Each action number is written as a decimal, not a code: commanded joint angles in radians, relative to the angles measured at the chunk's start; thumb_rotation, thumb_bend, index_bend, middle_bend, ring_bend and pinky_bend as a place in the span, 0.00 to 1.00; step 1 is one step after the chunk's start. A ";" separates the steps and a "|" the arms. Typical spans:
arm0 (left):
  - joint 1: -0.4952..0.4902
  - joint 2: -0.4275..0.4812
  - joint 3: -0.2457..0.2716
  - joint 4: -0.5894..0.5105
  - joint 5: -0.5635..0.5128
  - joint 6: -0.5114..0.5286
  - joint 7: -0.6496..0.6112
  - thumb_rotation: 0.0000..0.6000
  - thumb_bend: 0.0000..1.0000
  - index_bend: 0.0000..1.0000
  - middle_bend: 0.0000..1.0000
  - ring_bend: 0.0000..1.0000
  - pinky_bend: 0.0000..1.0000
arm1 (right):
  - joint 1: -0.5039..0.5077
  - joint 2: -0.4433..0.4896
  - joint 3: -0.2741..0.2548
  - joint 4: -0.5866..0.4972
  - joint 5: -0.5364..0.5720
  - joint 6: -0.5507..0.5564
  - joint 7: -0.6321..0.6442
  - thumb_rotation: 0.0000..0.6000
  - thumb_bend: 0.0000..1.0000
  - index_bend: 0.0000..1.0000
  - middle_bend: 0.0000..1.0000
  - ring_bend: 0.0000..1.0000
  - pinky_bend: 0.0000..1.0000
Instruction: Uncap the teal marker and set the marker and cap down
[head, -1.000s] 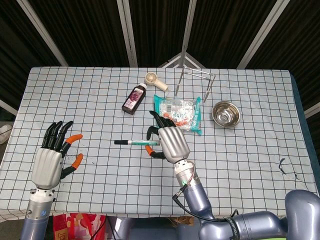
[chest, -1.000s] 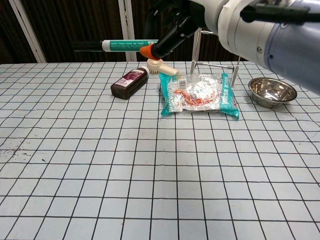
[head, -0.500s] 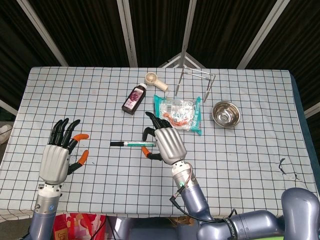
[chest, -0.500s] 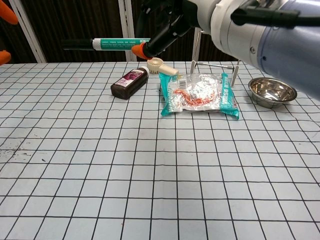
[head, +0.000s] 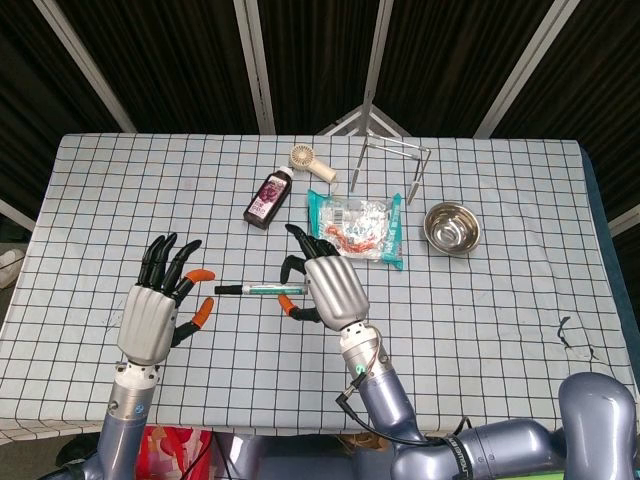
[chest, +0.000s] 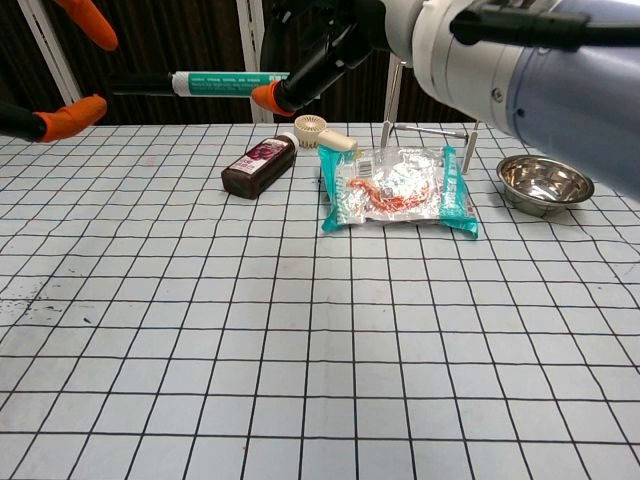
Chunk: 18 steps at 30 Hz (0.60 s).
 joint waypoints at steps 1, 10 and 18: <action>-0.011 -0.021 0.000 0.016 0.004 -0.003 0.003 1.00 0.43 0.43 0.14 0.00 0.00 | -0.001 0.004 -0.003 -0.002 0.000 0.002 0.004 1.00 0.50 0.78 0.10 0.18 0.19; -0.031 -0.057 -0.007 0.044 0.015 0.009 0.009 1.00 0.43 0.46 0.15 0.00 0.00 | -0.003 0.013 -0.013 -0.004 -0.003 0.001 0.023 1.00 0.50 0.78 0.10 0.18 0.19; -0.046 -0.080 -0.017 0.061 0.007 0.008 0.022 1.00 0.43 0.48 0.16 0.00 0.00 | -0.006 0.022 -0.021 -0.009 -0.008 0.001 0.034 1.00 0.50 0.78 0.10 0.18 0.19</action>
